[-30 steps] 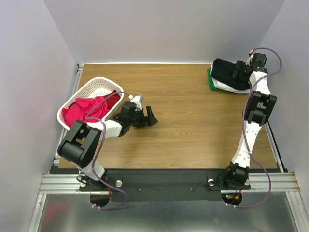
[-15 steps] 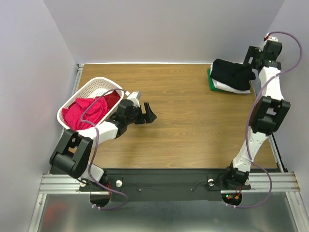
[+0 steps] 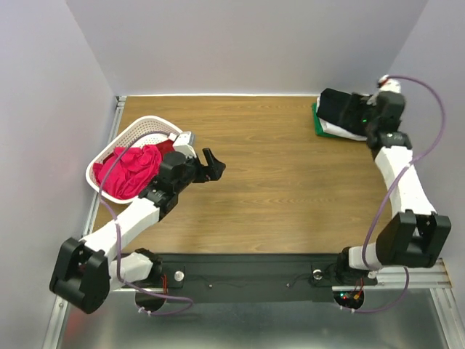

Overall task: Fold and stack the t-shirts
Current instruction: Neatly place the folded tshirt to the corner

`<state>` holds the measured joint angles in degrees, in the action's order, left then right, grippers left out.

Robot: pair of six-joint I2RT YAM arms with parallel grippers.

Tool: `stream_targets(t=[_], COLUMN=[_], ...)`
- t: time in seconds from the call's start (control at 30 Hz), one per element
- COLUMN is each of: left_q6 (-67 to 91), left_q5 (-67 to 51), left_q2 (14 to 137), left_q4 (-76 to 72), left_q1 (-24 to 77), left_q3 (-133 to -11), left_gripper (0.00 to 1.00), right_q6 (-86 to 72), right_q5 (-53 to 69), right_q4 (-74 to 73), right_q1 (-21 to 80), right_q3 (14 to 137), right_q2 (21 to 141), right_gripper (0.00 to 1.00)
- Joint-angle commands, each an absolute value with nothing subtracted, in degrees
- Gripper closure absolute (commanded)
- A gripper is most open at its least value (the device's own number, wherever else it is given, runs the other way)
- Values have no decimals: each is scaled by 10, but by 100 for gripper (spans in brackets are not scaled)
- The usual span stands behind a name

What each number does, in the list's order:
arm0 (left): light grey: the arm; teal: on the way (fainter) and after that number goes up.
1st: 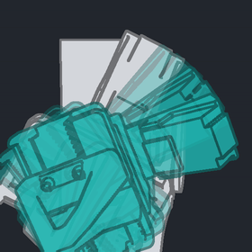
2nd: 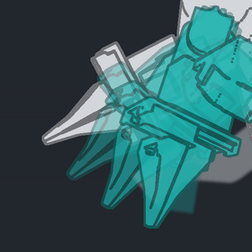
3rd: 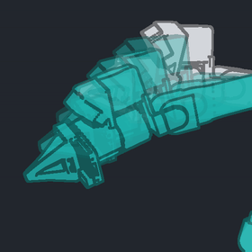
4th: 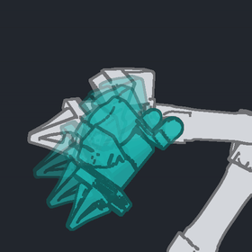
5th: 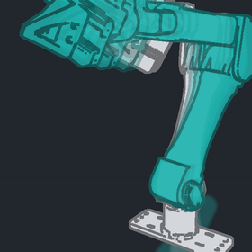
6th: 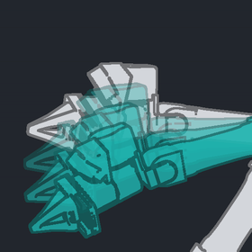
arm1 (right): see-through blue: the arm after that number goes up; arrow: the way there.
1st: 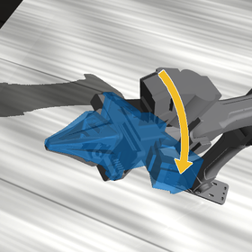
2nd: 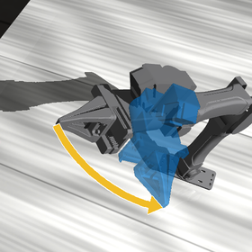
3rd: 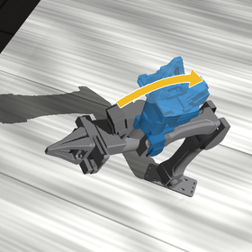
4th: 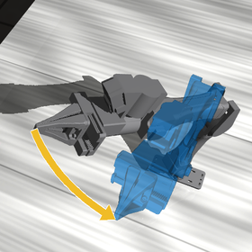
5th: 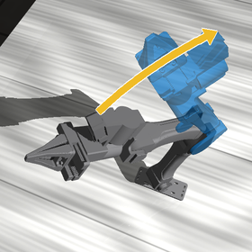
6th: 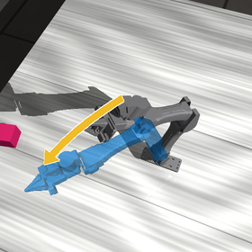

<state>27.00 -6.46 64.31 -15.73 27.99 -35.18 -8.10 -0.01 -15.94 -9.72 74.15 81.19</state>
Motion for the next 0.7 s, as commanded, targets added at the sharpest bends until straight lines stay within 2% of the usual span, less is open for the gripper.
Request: stream_targets(t=[0.0,0.27,0.67], left_q6=[261,261,267], left_q5=[-12,63,86], left_q2=[589,498,468], left_q4=[-124,-48,-33], left_q1=[278,278,278], left_q3=[-348,-367,-371], left_gripper=[1,1,1], right_q6=[-126,-178,-185], right_q5=[32,49,83], right_q4=[-120,-108,-99], right_q1=[24,182,207], right_q3=[651,511,487], right_q2=[760,725,684], right_gripper=[0,0,0])
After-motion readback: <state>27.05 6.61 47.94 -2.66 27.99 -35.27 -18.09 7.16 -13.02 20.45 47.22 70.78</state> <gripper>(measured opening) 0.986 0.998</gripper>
